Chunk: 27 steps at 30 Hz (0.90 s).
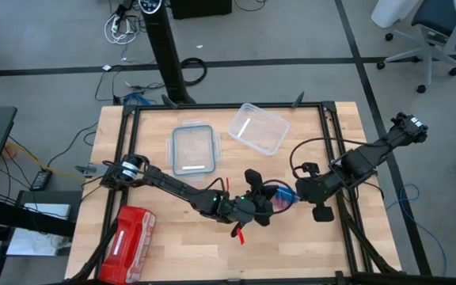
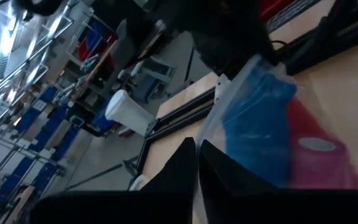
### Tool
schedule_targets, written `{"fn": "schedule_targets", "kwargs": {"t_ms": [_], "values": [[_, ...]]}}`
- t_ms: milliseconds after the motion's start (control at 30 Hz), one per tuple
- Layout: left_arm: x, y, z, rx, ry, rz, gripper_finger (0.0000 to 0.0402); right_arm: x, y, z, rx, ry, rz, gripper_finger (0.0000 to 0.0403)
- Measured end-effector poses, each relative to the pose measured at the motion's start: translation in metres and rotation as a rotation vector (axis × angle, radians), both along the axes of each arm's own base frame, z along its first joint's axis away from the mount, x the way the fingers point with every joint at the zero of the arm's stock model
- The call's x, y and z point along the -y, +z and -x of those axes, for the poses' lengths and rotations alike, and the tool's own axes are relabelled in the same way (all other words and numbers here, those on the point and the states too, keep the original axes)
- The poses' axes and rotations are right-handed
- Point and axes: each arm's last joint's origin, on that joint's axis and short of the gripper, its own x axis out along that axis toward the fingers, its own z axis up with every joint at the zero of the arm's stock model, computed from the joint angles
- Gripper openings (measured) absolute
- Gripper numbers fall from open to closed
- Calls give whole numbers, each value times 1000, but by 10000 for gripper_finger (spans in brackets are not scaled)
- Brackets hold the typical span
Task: Roll bandage
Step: Put the blue bandage into the transparent zip bag
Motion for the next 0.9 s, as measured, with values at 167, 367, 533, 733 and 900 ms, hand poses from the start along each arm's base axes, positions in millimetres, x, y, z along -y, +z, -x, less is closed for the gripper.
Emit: {"fn": "schedule_targets", "kwargs": {"t_ms": [167, 367, 533, 733, 900], "values": [[-1, 0, 0, 25, 33, 30, 80, 0, -2, 3, -37, 12, -9, 1], [0, 1, 0, 70, 37, 100, 168, 0, -2, 2, -32, 9, -4, 1], [1, 3, -2, 122, -22, 242, 202, 0, -2, 2, -19, 9, 6, 1], [-20, 11, -12, 95, -118, 533, 202, 0, -3, 2, -12, 31, 26, 1], [-43, 11, -17, 66, -96, 627, 201, 1, -8, 2, -27, 34, 37, 1]]}}
